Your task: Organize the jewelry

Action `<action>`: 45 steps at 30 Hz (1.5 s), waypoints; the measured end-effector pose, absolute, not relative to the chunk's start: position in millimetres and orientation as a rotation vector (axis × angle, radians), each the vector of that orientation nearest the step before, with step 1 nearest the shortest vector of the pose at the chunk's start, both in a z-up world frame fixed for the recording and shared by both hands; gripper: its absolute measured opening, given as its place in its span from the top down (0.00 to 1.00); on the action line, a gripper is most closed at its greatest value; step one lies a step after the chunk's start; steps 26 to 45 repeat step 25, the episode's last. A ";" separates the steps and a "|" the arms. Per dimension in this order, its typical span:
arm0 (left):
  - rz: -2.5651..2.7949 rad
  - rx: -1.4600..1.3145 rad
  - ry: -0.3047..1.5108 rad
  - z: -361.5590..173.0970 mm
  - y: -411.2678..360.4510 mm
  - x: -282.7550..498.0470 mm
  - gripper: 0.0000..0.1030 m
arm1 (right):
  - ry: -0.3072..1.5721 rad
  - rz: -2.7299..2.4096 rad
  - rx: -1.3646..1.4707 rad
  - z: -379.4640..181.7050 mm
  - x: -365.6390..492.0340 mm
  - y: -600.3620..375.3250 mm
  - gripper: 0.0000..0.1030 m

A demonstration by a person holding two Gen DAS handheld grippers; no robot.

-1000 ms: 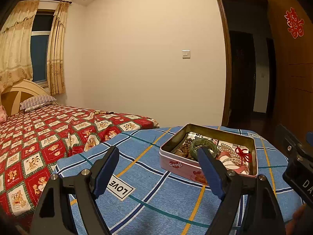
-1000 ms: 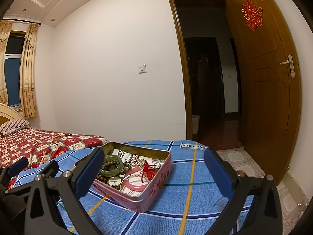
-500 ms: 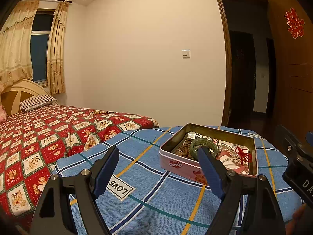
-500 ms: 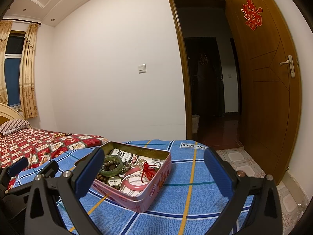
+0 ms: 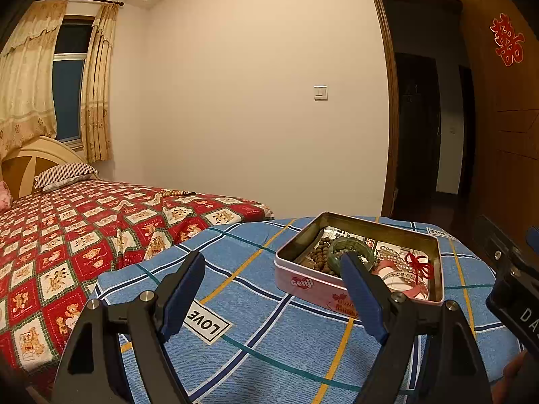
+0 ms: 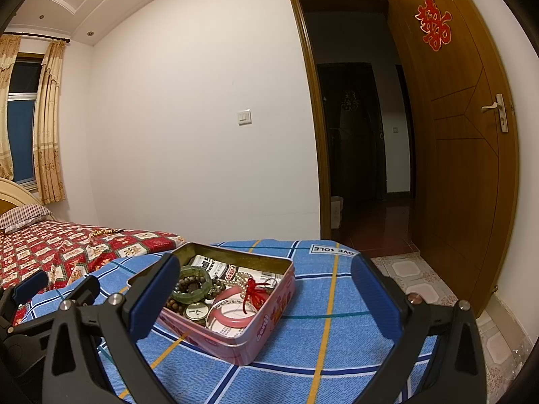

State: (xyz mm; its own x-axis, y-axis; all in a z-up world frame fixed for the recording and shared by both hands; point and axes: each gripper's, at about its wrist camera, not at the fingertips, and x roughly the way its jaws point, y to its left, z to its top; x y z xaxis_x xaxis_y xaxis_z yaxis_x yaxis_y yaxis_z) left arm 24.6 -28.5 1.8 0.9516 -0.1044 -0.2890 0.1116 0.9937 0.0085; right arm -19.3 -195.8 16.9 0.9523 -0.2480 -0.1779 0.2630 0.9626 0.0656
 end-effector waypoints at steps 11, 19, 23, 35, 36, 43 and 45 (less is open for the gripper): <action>-0.117 0.030 0.310 0.3 -34.3 25.5 0.19 | 0.173 -0.261 0.095 13.9 -18.8 -198.1 0.00; -0.127 0.023 0.305 0.7 -34.5 25.0 0.13 | 0.180 -0.262 0.093 12.6 -18.3 -198.9 0.00; -0.126 0.021 0.313 0.6 -36.1 26.4 0.13 | 0.189 -0.268 0.098 12.7 -17.1 -199.3 0.00; -0.125 0.023 0.318 0.6 -35.9 27.1 0.13 | 0.197 -0.275 0.107 11.7 -17.4 -200.9 0.00; -0.125 0.023 0.318 0.6 -35.9 27.1 0.13 | 0.197 -0.275 0.107 11.7 -17.4 -200.9 0.00; -0.125 0.023 0.318 0.6 -35.9 27.1 0.13 | 0.197 -0.275 0.107 11.7 -17.4 -200.9 0.00; -0.125 0.023 0.318 0.6 -35.9 27.1 0.13 | 0.197 -0.275 0.107 11.7 -17.4 -200.9 0.00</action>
